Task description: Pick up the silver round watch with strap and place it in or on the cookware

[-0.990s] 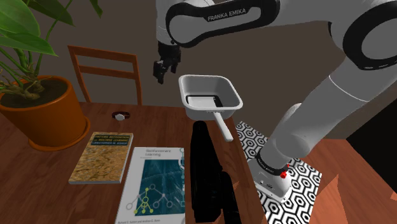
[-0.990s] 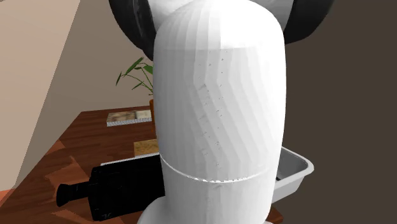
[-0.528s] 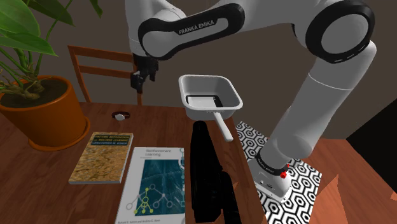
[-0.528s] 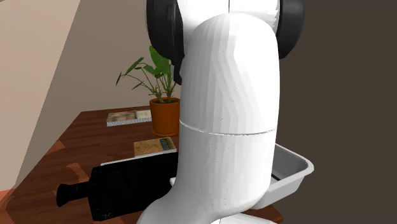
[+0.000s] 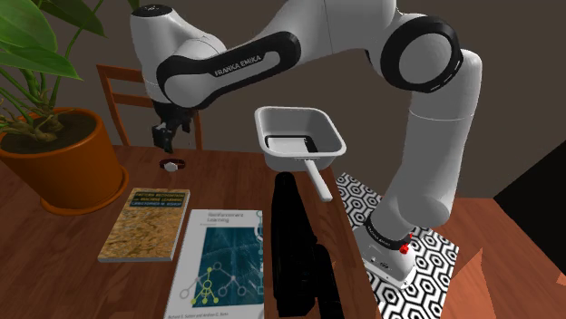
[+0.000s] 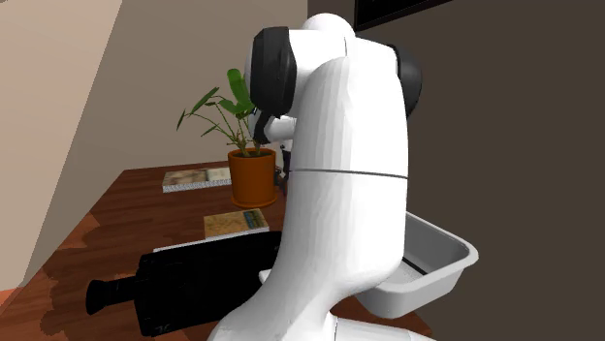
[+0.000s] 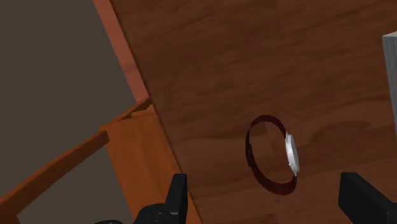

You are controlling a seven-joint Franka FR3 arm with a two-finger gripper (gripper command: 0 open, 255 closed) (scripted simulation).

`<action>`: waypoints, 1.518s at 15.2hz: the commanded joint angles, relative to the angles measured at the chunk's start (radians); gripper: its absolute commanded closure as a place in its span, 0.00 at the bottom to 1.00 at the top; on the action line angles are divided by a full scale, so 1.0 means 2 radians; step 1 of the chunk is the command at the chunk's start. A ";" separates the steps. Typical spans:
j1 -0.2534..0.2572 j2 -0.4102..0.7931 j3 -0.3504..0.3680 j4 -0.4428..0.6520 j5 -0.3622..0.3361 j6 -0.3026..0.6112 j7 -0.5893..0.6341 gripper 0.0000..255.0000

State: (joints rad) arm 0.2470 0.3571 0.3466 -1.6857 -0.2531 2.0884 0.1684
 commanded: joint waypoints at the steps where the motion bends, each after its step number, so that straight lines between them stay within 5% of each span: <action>1: 0.016 0.035 0.003 0.038 -0.013 -0.007 0.003 0.00; 4: 0.040 0.088 0.004 0.096 -0.029 -0.017 0.002 0.00; 20: 0.041 0.111 -0.003 0.081 -0.039 0.019 0.008 0.00; 21: 0.041 0.111 -0.003 0.081 -0.039 0.019 0.008 1.00; 23: 0.041 0.111 -0.003 0.081 -0.039 0.019 0.008 1.00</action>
State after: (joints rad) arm 0.3295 0.5799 0.3401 -1.5228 -0.3319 2.1270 0.1846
